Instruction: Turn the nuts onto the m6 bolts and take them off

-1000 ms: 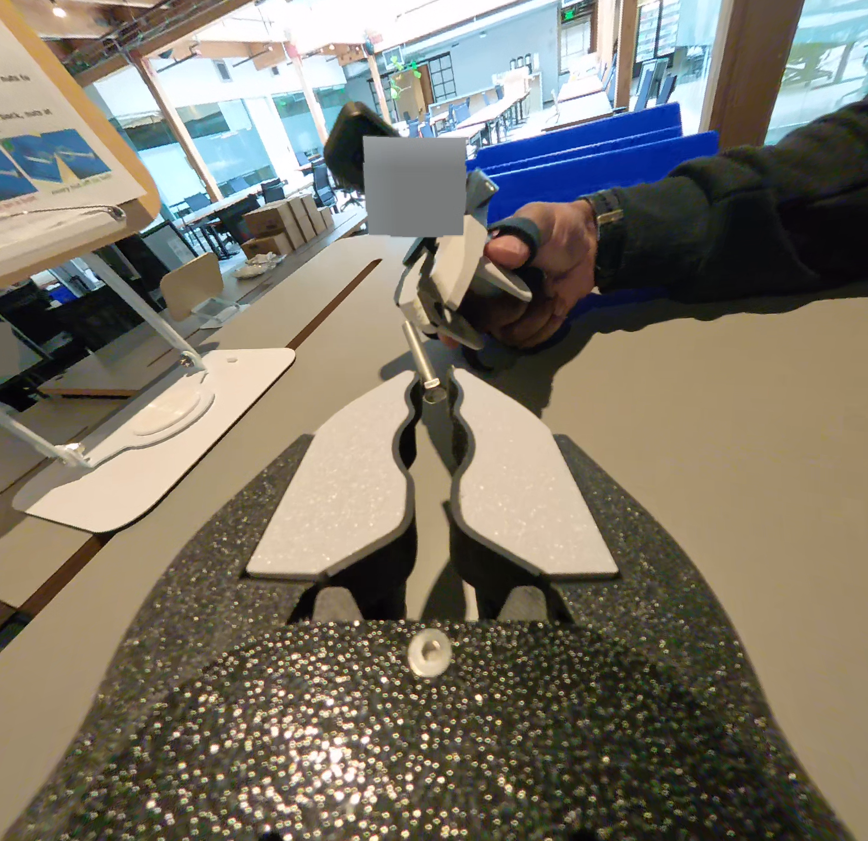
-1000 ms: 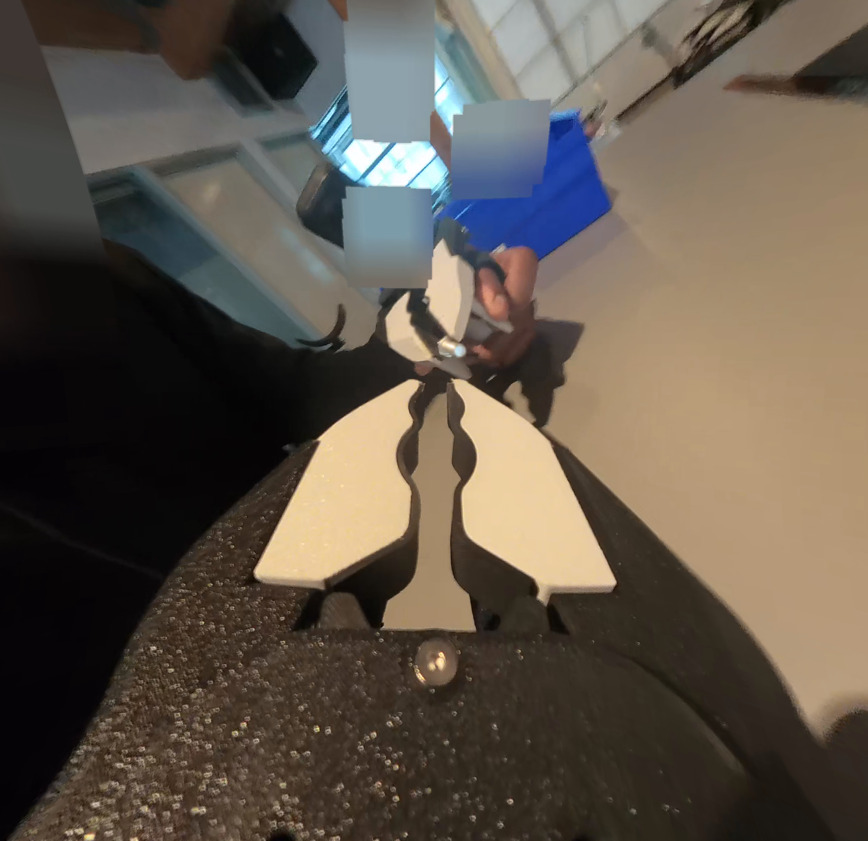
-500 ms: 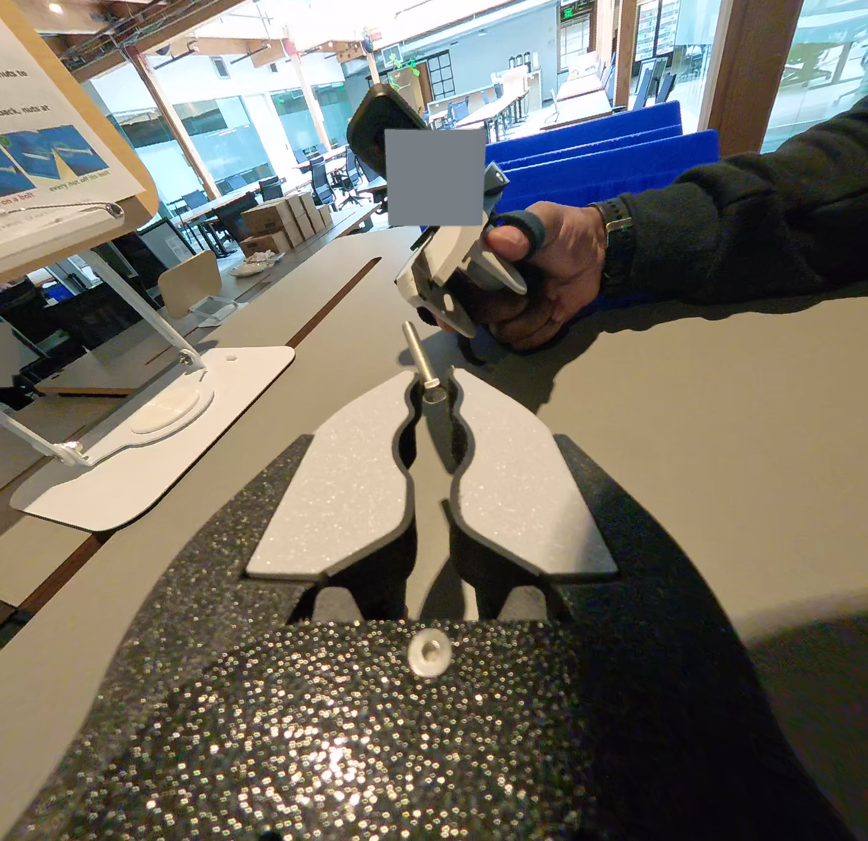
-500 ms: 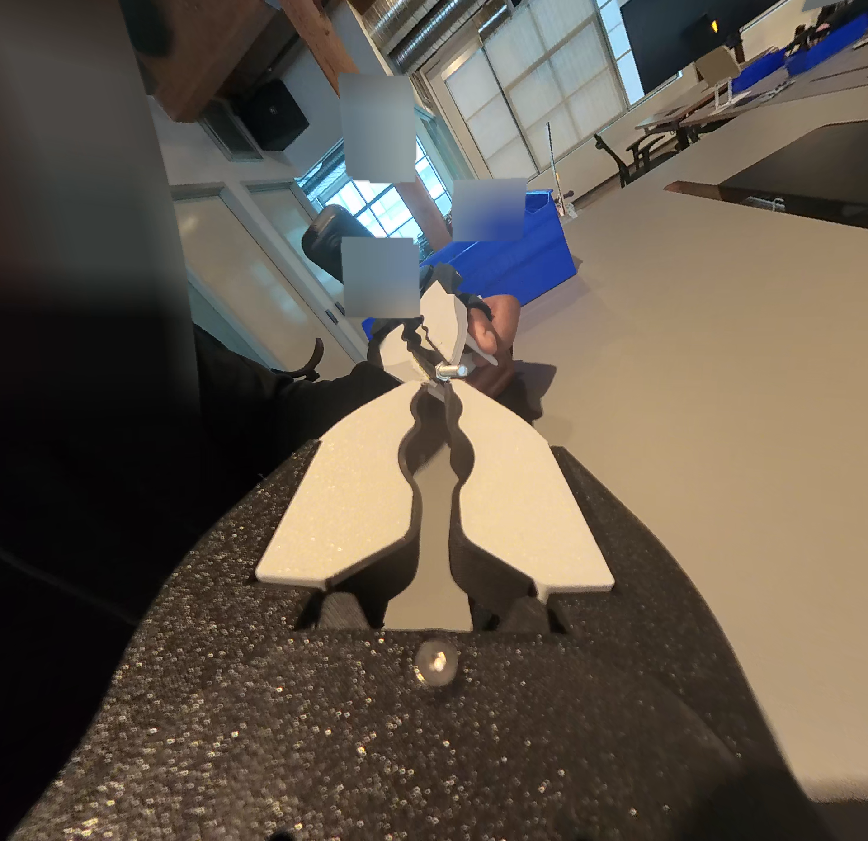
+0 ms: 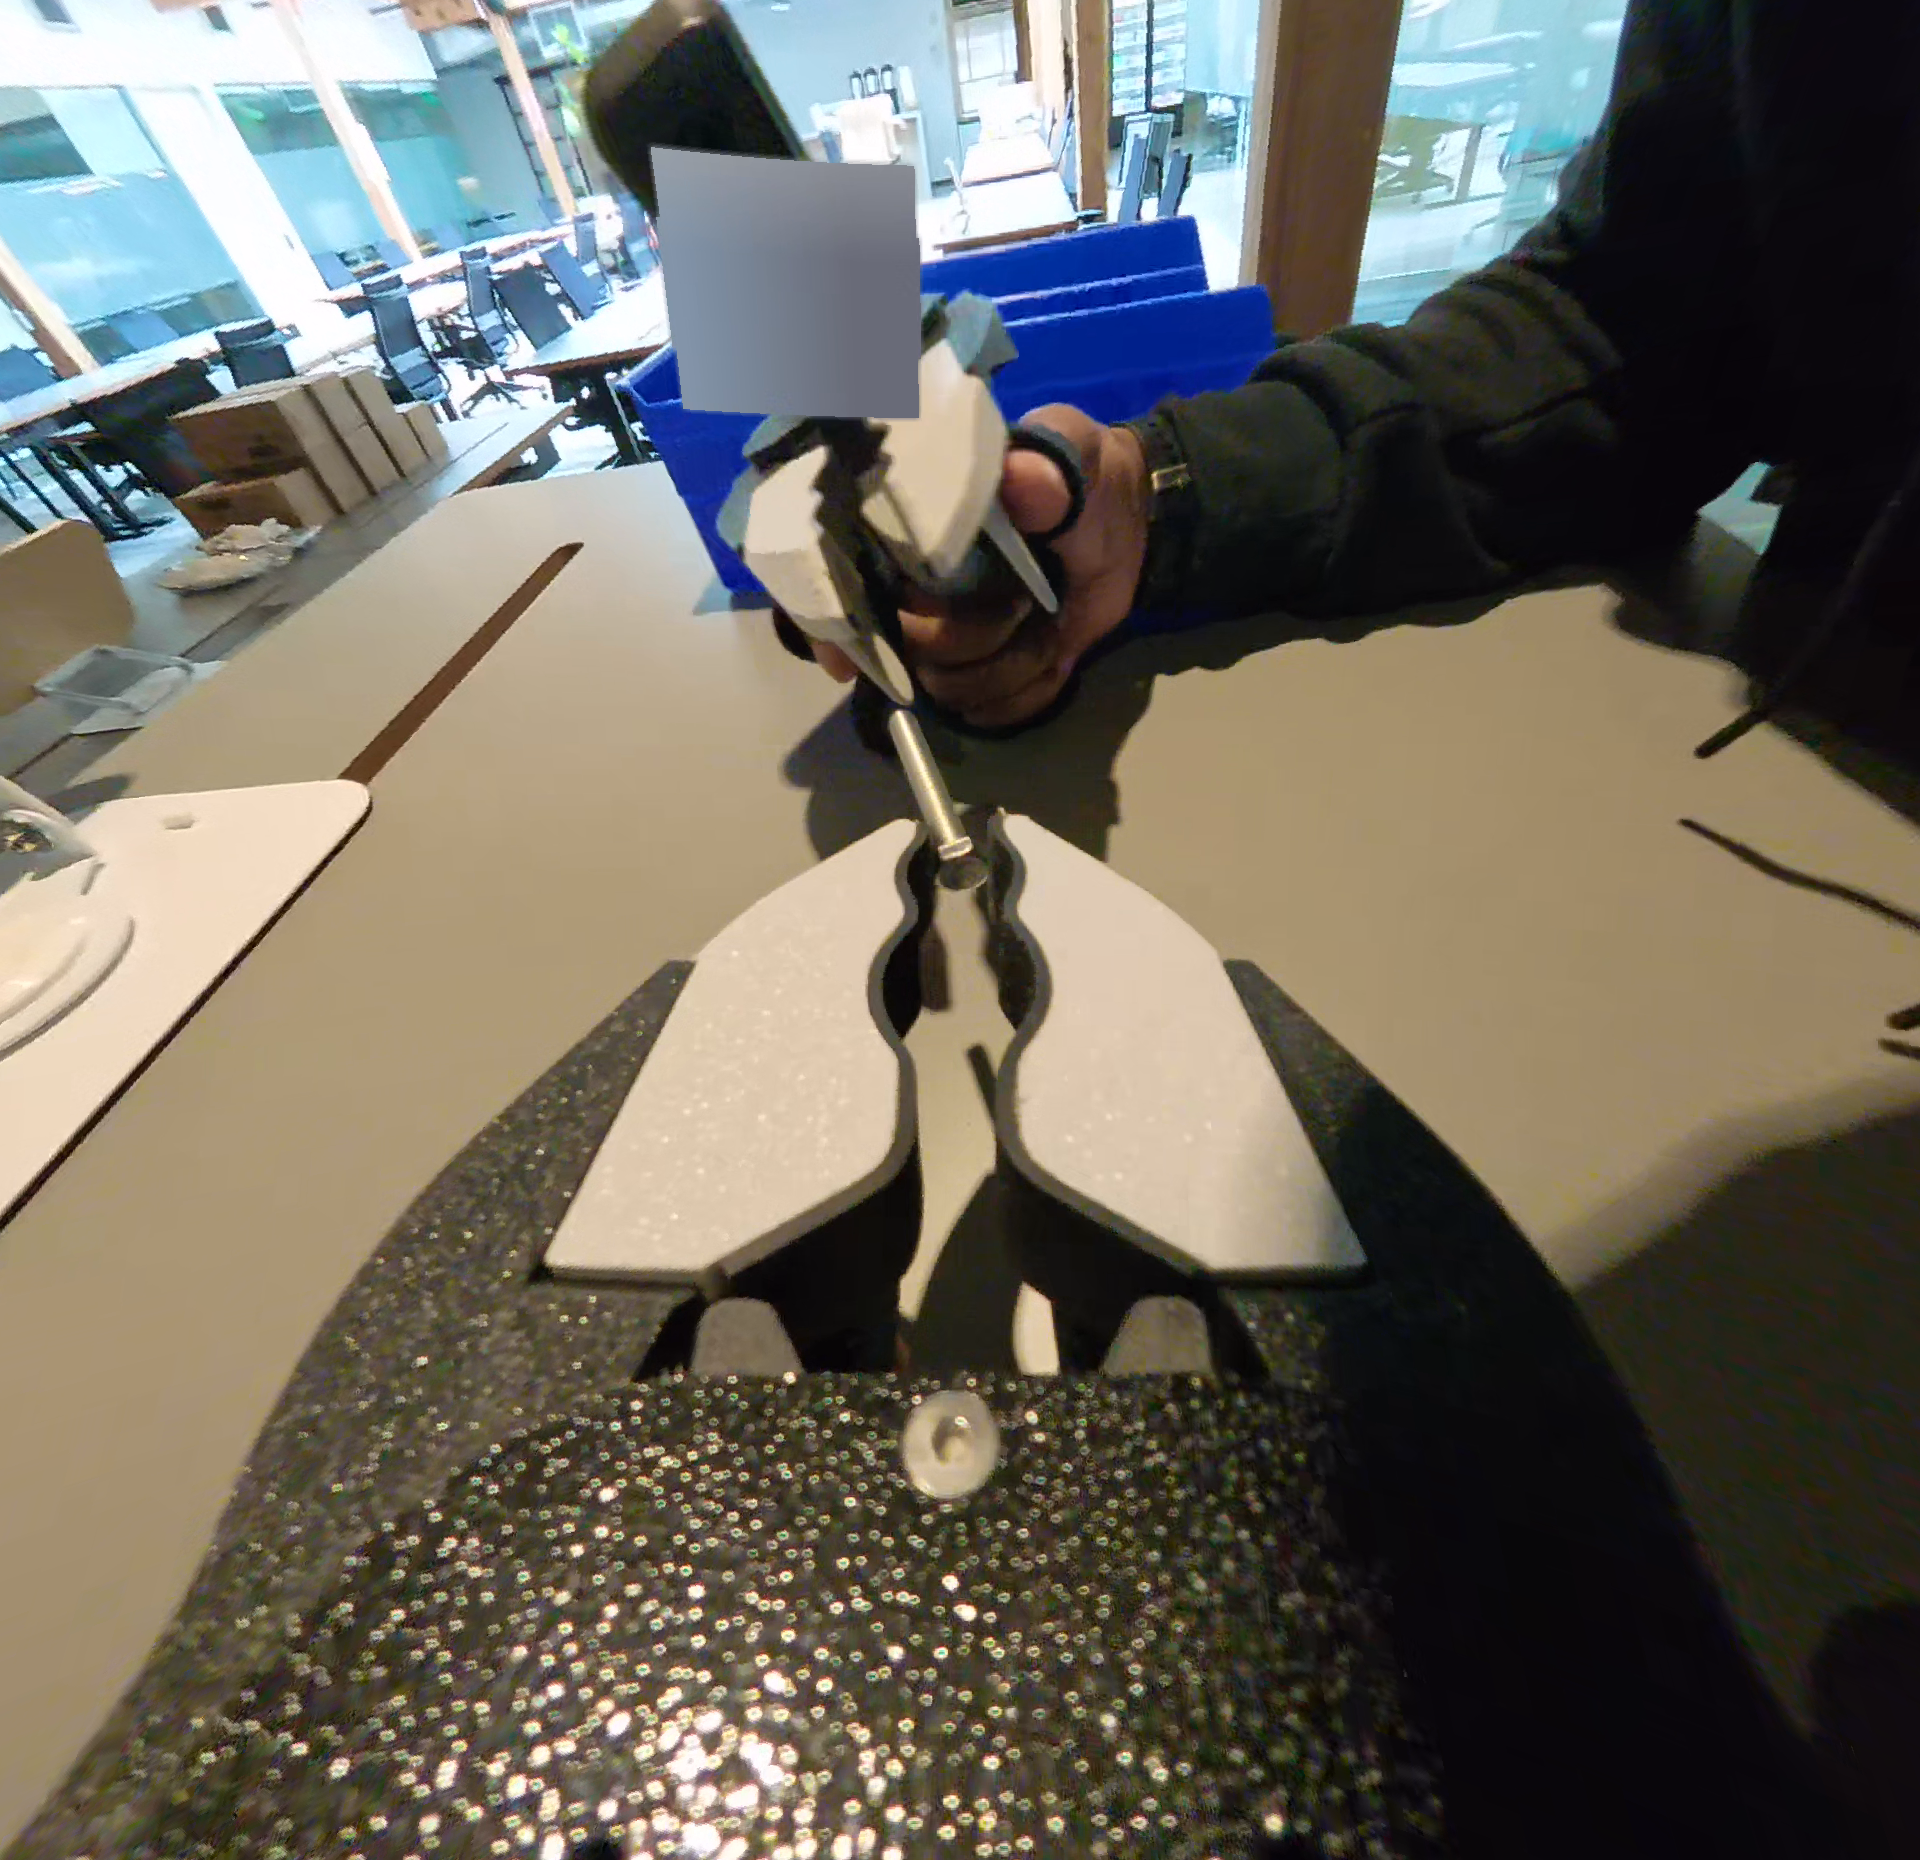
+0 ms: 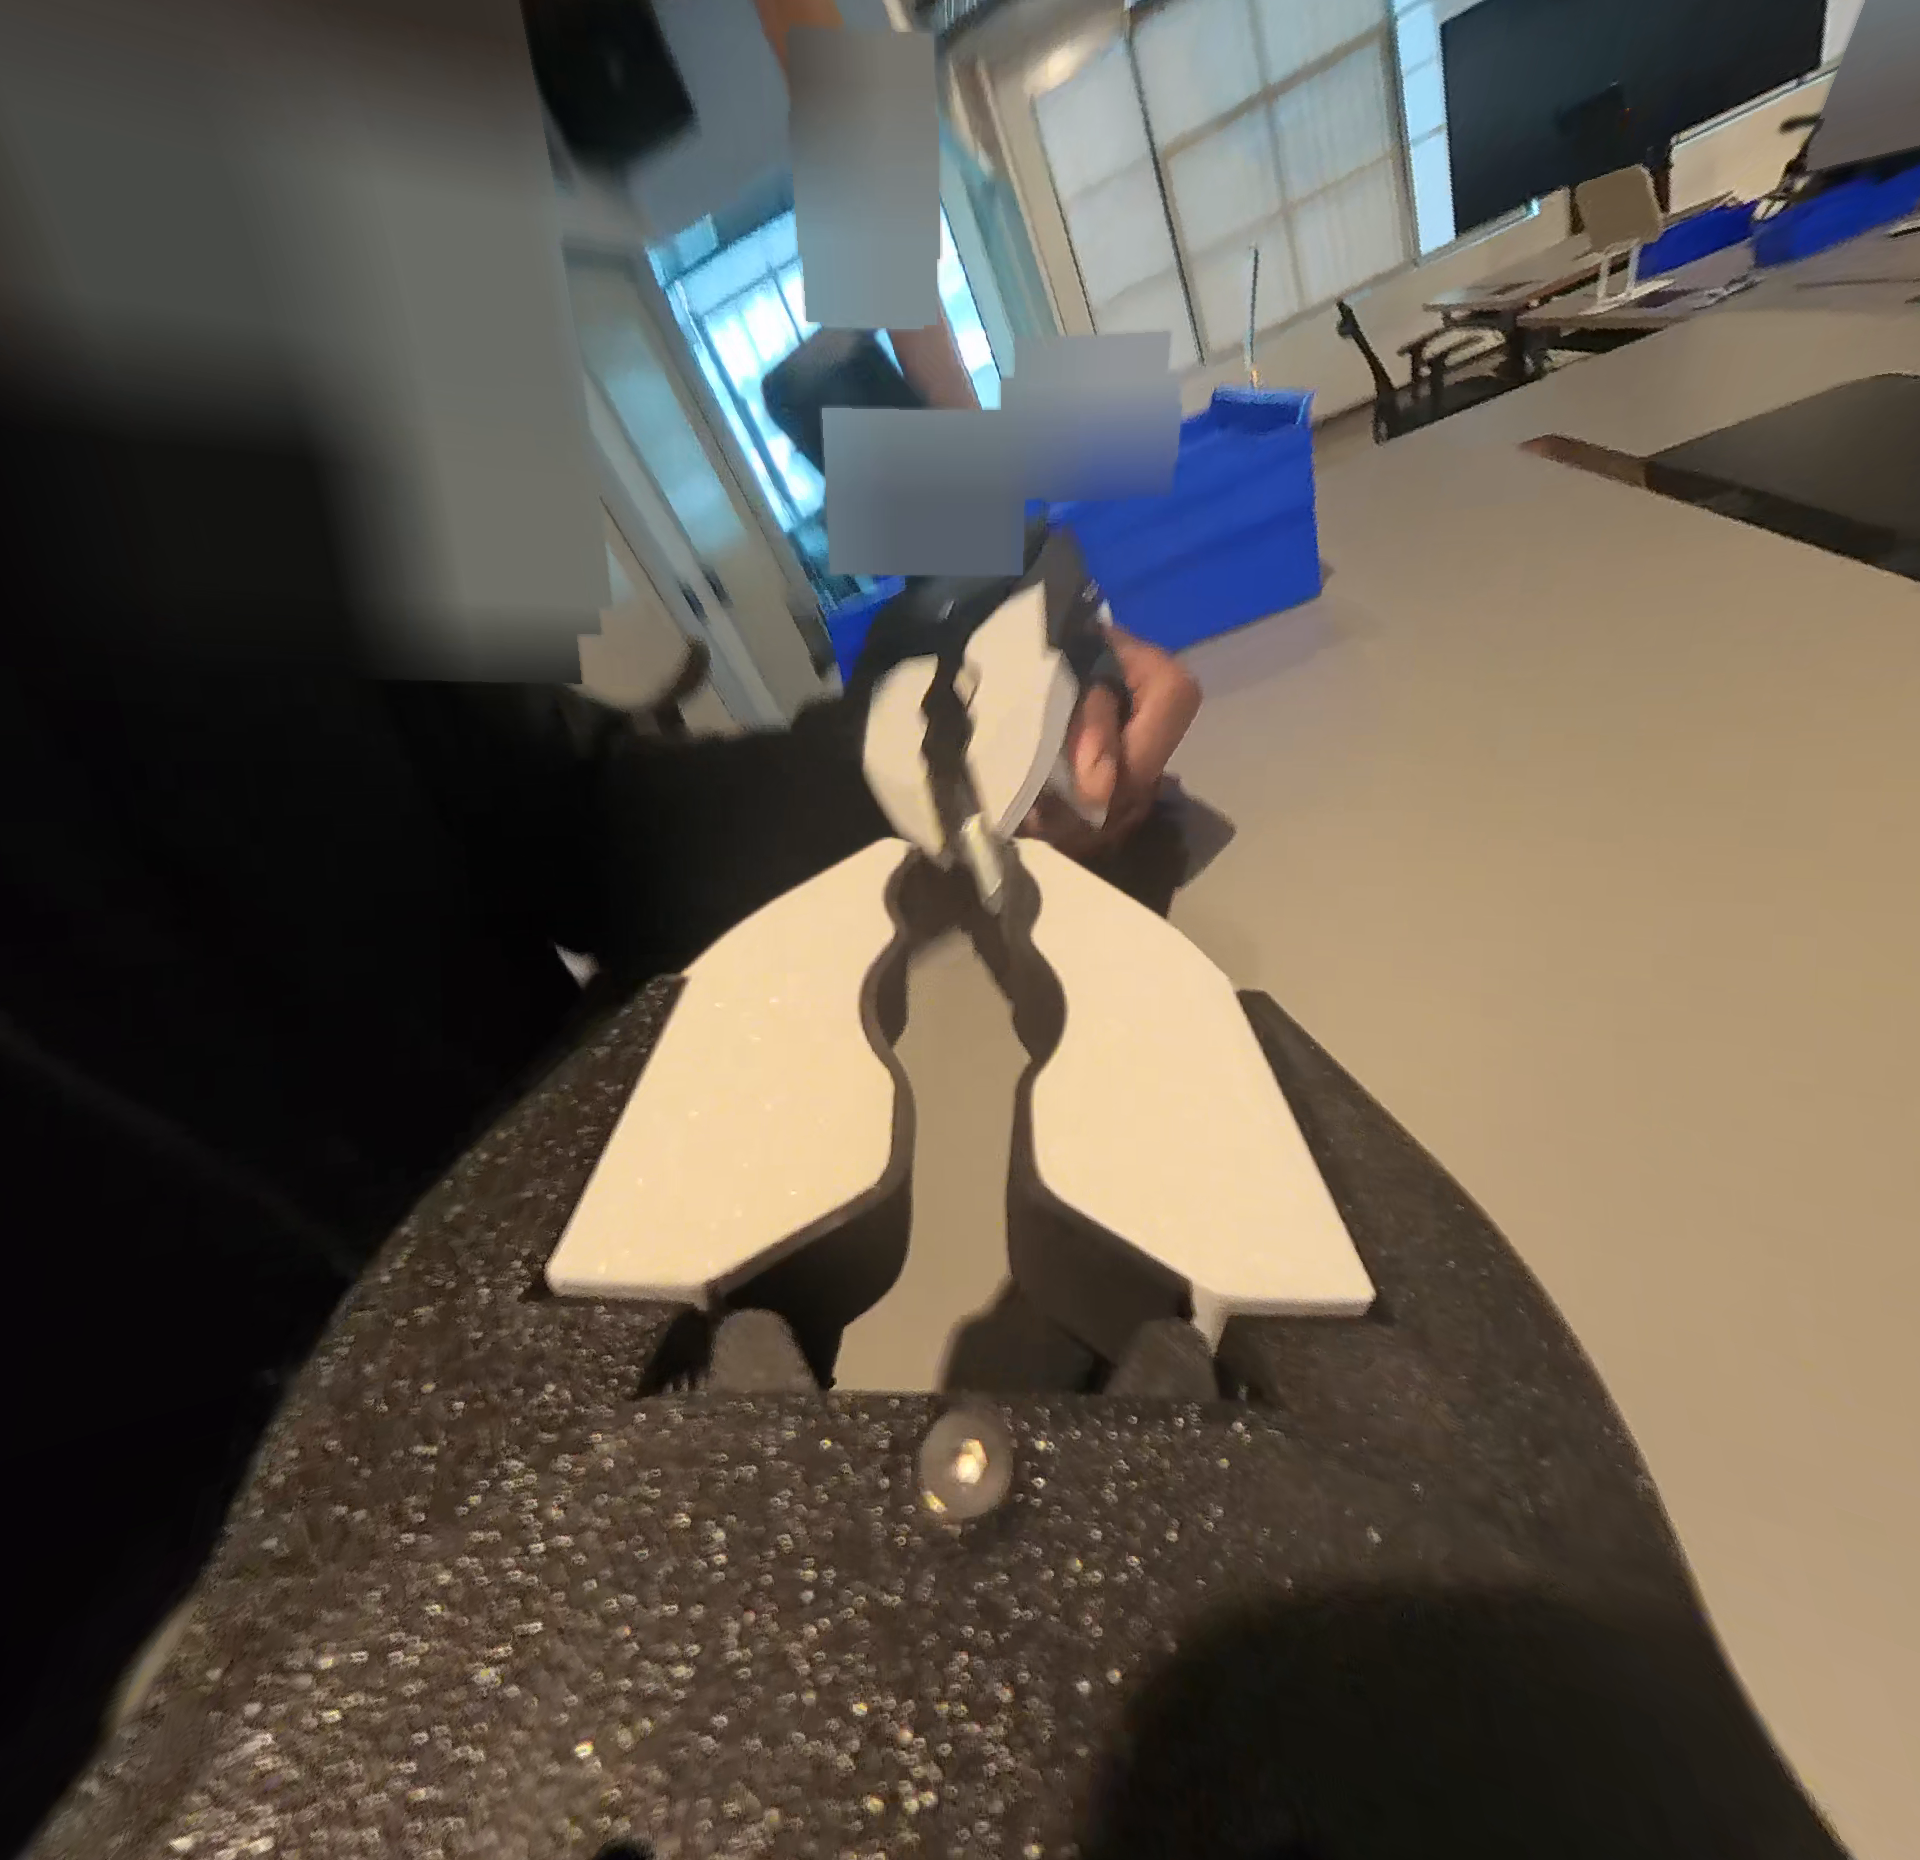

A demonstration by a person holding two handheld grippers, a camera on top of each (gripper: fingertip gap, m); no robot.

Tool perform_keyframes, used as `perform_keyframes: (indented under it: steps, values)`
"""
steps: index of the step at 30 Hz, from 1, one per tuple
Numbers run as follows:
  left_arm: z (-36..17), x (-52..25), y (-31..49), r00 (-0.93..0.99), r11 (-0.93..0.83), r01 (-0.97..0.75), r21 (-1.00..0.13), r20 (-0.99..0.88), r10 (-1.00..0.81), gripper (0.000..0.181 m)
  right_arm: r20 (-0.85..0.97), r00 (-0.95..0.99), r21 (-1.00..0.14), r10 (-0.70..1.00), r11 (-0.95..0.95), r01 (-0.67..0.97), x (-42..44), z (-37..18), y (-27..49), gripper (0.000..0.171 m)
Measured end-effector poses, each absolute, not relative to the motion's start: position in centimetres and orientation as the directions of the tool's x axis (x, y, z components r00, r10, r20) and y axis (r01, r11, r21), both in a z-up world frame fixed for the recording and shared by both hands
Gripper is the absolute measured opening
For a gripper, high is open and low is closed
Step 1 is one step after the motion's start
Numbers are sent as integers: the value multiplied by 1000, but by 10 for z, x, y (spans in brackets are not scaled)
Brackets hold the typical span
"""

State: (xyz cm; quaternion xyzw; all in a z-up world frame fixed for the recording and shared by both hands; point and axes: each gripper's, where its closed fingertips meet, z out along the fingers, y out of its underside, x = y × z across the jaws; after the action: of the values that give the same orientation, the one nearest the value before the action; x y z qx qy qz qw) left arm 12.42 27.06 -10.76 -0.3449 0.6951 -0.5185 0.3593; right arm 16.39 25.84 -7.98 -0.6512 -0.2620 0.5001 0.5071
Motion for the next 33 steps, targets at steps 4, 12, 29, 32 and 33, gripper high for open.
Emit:
perform_keyframes:
  steps: [4,12,29,32,33]
  values:
    - [-101,127,266,-507,192,-69,-979,-131,-852,9,-400,365,-916,840,-369,-156,158,-83,251,27]
    - [-85,133,257,-519,108,19,-994,-102,-848,9,-430,342,-903,836,-395,-170,145,-82,253,20]
    - [-95,140,259,-497,126,-64,-990,-78,-864,10,-387,414,-922,824,-340,-185,145,-80,261,5]
    - [-98,142,262,-472,129,-88,-988,-73,-879,10,-349,458,-937,818,-312,-156,147,-82,263,5]
    - [-99,143,264,-461,130,-97,-987,-71,-885,11,-337,473,-941,814,-305,-146,148,-82,264,5]
